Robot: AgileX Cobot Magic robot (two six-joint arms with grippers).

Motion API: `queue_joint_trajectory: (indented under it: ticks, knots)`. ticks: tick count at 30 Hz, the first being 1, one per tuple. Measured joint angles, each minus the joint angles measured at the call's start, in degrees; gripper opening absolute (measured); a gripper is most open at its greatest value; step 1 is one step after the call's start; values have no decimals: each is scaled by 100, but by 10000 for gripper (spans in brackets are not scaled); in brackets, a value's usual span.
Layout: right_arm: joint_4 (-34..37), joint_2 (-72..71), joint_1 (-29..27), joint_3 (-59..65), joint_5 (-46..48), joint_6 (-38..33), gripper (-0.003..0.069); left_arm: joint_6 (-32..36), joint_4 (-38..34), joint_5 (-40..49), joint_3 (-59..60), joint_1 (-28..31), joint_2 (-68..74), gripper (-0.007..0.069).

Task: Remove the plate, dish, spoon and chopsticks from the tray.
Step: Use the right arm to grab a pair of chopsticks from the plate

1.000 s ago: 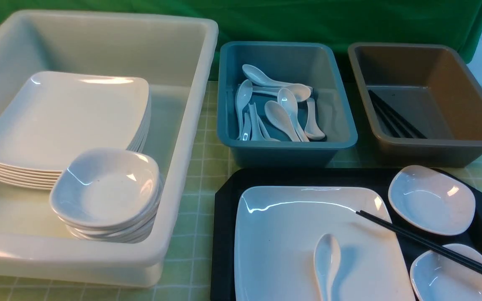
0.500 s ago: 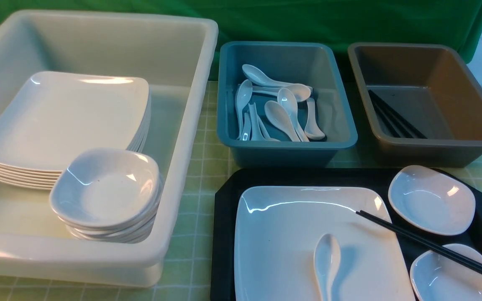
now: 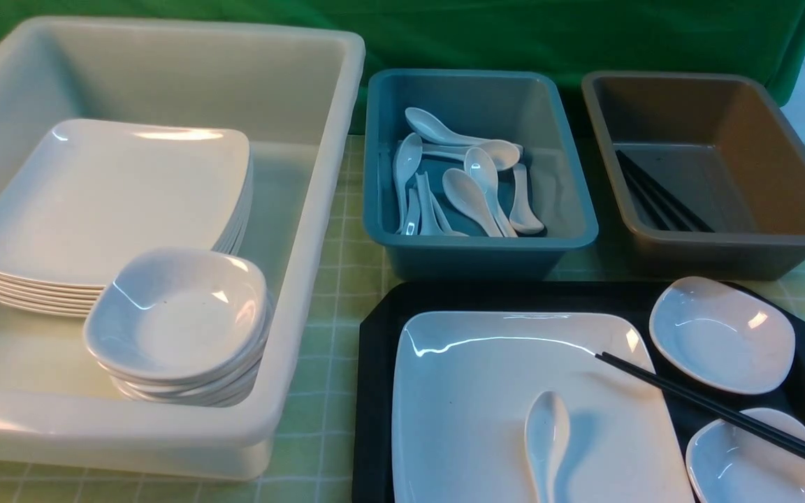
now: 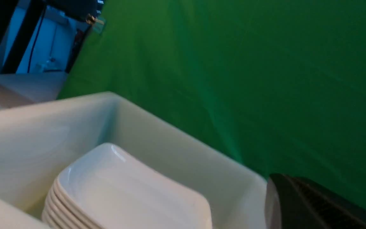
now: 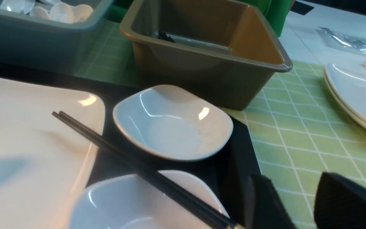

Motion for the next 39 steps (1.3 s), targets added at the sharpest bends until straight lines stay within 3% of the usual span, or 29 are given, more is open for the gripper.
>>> queue_joint_trajectory:
  ticks: [2,4,7,9,13,16,18,22,26,28,30,34,35,39]
  knots:
    - [119,0,13,0,-363,237,241,-307,17,-497,0,0,0,-4]
    - [432,0,46,7,-1097,944,241,-720,197,-1122,-20,0,0,-4]
    - [594,0,52,7,-1835,1611,241,-1012,316,-1078,-316,0,-4,-4]
    - [646,0,52,7,-2322,1933,241,-1143,447,-368,-956,0,14,-4]
    - [693,0,52,7,-3128,2215,241,-1149,946,2485,-2843,0,862,-4]
    - [700,0,52,7,-3204,2235,241,-931,982,3811,-3428,0,1458,-4]
    - [704,0,52,7,-3256,2284,241,-484,900,5260,-3843,0,2236,-4]
    - [704,0,52,0,-3336,2518,220,248,606,6303,-3911,0,3076,-4]
    - [675,376,261,-875,-1775,2673,44,1207,114,6757,-3918,0,3845,-4]
    - [670,961,515,-1484,-808,2348,13,1539,49,6807,-3930,0,4085,-4]
    - [670,1351,680,-1900,-142,2012,2,1636,33,6819,-3930,0,4205,-4]
    - [657,3526,1545,-3517,2396,1063,-6,1780,27,6927,-3936,0,4635,-4]
    - [657,3625,1578,-3517,2396,1063,-6,1780,27,6932,-3936,0,4660,-4]
    - [649,5257,2021,-4458,4038,397,-6,1806,38,6932,-3936,0,4784,-4]
